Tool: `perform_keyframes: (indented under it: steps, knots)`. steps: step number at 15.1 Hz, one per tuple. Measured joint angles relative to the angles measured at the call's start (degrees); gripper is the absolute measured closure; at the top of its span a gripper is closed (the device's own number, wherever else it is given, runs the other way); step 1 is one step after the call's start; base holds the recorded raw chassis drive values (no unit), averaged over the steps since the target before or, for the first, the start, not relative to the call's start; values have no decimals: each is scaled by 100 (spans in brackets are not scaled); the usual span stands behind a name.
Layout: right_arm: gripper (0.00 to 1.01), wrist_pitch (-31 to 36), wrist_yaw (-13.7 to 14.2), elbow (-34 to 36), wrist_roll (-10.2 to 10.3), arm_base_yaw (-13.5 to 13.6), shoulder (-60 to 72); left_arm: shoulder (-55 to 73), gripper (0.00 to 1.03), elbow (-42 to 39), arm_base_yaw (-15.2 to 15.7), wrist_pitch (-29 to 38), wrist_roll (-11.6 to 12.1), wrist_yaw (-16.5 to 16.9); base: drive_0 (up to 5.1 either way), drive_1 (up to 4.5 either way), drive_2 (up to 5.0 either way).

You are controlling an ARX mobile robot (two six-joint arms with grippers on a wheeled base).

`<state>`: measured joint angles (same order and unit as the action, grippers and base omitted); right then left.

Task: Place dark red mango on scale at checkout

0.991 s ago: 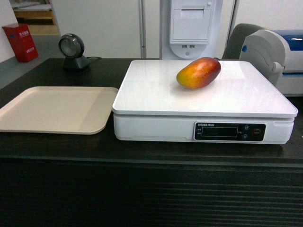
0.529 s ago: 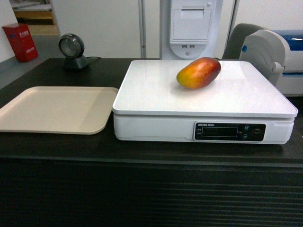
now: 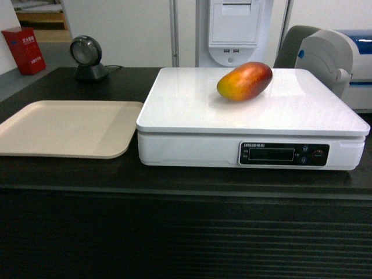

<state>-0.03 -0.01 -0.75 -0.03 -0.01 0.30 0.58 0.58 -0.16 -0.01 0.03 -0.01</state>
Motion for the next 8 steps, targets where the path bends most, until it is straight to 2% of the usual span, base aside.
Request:
perform_keyframes:
  steps: [8]
  knots:
    - [3,-20,0,0,-4,0,0,0,5,0,0,-15,-2,-2,0,0,0]
